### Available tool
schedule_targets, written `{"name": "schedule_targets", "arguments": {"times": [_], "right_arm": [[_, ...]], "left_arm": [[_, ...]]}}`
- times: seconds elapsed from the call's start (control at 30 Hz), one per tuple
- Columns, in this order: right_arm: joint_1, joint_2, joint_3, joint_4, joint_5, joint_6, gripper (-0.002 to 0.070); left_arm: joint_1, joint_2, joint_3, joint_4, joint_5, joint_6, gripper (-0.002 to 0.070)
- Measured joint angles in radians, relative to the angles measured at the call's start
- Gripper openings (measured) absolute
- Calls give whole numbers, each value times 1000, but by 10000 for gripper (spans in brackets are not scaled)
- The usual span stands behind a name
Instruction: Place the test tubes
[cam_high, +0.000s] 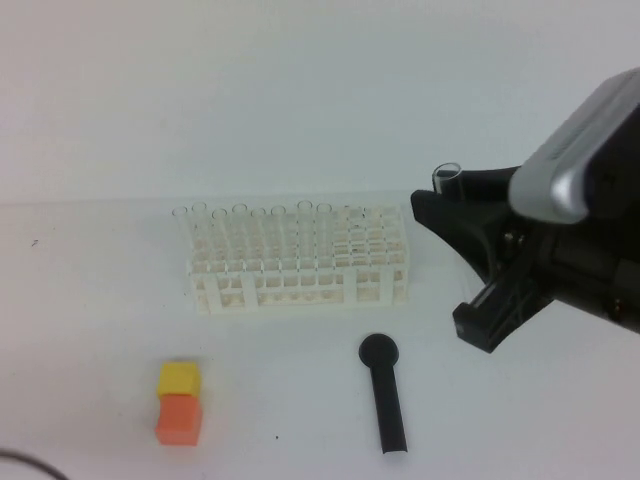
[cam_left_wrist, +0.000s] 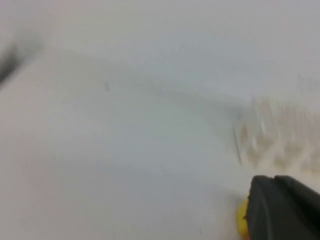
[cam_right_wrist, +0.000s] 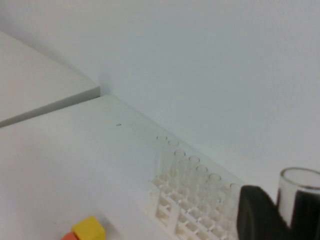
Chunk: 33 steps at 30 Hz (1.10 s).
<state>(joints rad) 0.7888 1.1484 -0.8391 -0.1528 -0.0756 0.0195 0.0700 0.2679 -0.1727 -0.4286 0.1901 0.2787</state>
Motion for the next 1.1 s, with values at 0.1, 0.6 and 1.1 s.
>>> {"name": "schedule_targets", "arguments": {"times": [0.1,0.6,1.1], "right_arm": [[0,46,4,281,-36,-359,123],[0,434,-12,547,-748,-525,123],[4,735,-246,689,-867,-433,123]], "left_arm": [[0,-103,47,52,142,-15,-1],[0,-283,177,277,175,-246,-1],[0,-283,177,278,185,-181,-1]]}}
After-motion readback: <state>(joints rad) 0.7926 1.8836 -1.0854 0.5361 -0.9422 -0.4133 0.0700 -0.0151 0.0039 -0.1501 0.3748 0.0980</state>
